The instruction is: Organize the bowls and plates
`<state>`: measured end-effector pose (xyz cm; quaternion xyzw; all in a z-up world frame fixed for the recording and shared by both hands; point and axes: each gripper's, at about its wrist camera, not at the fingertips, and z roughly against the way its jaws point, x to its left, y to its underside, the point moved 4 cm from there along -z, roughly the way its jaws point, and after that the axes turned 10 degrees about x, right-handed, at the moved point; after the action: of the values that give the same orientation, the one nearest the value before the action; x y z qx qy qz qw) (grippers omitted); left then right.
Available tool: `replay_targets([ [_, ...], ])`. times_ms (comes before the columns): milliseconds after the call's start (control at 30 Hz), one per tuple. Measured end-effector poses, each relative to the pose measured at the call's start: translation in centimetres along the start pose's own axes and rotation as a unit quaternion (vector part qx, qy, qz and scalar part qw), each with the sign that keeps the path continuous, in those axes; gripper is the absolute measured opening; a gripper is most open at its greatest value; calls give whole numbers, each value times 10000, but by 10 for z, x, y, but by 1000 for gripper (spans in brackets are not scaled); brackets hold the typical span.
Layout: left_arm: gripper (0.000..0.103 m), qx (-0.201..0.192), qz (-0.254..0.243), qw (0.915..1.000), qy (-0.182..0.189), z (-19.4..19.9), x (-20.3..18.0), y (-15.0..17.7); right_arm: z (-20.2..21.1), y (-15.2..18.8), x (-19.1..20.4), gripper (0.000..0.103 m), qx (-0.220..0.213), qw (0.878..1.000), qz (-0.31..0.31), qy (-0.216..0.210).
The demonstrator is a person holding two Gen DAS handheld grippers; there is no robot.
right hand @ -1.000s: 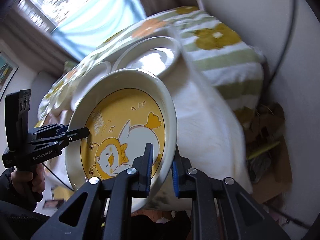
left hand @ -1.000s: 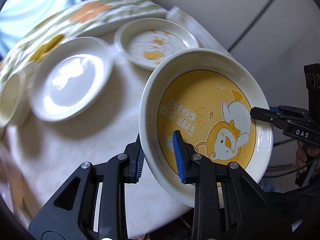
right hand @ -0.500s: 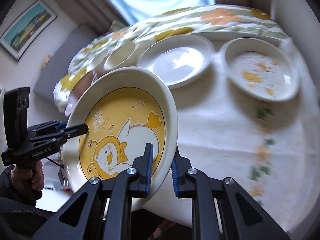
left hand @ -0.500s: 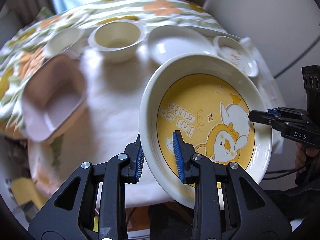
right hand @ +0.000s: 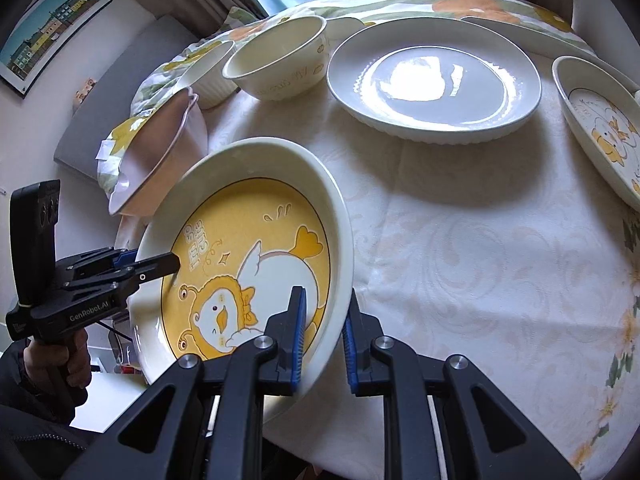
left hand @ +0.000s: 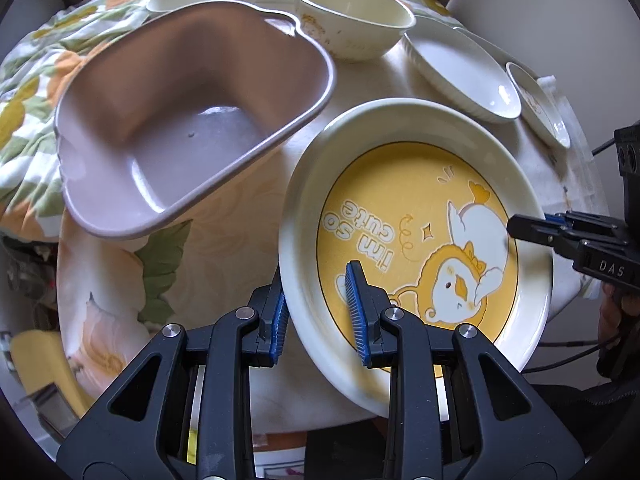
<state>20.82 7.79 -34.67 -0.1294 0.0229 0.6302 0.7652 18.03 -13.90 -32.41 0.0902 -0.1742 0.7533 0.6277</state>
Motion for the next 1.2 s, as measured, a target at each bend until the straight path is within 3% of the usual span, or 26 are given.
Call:
replay_targets([
  [300,24,-156,-187,9996,-174,-1,-2,-3,-4,1,-1,16,-123,9999,-49,72],
  [633,24,-57,-262,9990,-355,-1,-6,-6,-6,-1,3,16,-35,9996,-121,244],
  [900,30,-62,-286,9979,-580,-3,-12,-8,-11,-3,5,19,15,9993,-188,331],
  [967,39,-43,-281,9981,-550,-5,-14,-9,-12,-3,7,37,34,9993,-213,320],
  [1000,55,-18,-269,9980,-569,-7,-14,-9,-13,-3,9,43,28,9995,-190,264],
  [1033,65,-10,-251,9977,-632,-8,-14,-9,-13,-4,11,52,28,9996,-164,236],
  [1067,77,-62,-239,9974,-679,-7,-16,-8,-14,-4,13,55,34,9995,-142,271],
  [1200,77,-72,-65,9970,-763,-4,-19,-3,-12,-4,16,55,74,9997,0,244],
])
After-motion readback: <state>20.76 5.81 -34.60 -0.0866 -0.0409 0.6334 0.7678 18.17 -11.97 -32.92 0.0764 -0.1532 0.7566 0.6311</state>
